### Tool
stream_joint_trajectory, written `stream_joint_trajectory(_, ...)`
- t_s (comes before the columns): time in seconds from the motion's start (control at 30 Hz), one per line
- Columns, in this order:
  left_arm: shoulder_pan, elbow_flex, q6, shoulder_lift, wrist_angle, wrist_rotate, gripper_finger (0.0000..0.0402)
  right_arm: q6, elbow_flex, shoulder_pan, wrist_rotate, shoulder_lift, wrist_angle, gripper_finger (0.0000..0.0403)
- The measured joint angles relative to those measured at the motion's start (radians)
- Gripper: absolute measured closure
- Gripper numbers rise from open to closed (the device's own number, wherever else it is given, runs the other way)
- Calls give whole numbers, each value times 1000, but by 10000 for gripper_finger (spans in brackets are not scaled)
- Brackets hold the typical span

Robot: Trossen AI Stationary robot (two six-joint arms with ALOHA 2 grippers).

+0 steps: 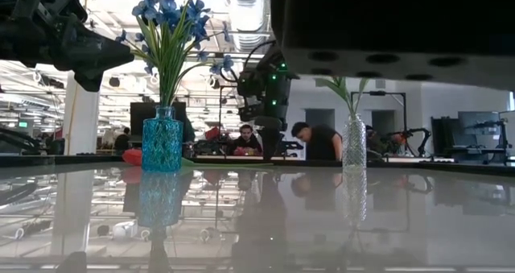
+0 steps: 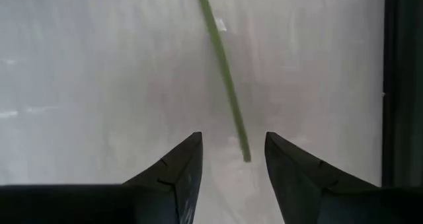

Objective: Sort flowers into vase by color
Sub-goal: Put the red tulip flower into the transparent vase

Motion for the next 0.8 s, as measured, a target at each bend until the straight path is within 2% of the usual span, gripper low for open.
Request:
stream_joint_trajectory(0.47,0,0,0,0,0,1,326,23,0,-26,-77,0,-17,266)
stream_joint_trajectory(0.63,0,0,0,0,0,1,326,34,2,-17,-105,17,-76,270)
stream_joint_trajectory(0.8,0,0,0,0,0,2,326,30,6,-10,-103,13,-57,264)
